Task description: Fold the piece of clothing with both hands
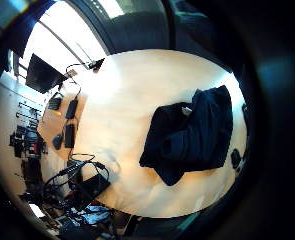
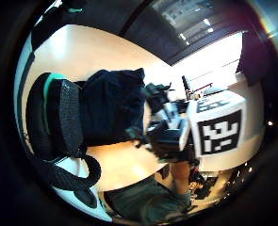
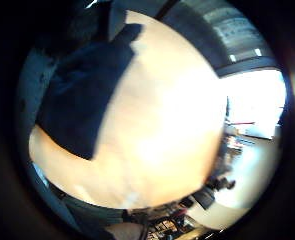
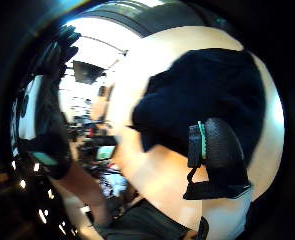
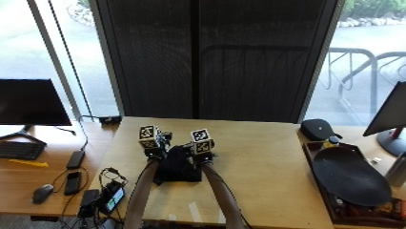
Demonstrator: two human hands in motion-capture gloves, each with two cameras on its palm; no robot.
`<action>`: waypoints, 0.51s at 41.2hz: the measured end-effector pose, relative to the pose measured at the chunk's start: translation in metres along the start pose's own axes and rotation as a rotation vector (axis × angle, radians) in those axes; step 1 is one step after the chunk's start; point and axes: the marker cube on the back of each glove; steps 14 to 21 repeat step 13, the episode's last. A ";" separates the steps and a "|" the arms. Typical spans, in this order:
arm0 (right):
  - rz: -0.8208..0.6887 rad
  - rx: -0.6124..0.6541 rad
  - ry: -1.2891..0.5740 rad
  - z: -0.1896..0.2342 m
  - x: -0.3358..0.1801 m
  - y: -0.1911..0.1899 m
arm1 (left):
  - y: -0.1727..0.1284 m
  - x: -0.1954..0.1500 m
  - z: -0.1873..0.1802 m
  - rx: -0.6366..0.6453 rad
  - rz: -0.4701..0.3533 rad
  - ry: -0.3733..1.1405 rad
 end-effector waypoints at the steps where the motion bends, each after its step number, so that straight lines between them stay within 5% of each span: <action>1: 0.100 -0.043 0.119 -0.008 0.014 0.011 | -0.004 0.002 0.006 0.027 0.024 -0.003; 7: 0.346 -0.034 0.434 -0.057 0.069 0.043 | -0.002 0.022 0.017 0.032 0.061 -0.041; 12: 0.409 0.103 0.459 -0.060 0.110 0.031 | 0.004 0.037 0.022 0.022 0.092 -0.056; 21: 0.413 0.113 0.458 -0.061 0.112 0.030 | 0.004 0.038 0.023 0.022 0.095 -0.055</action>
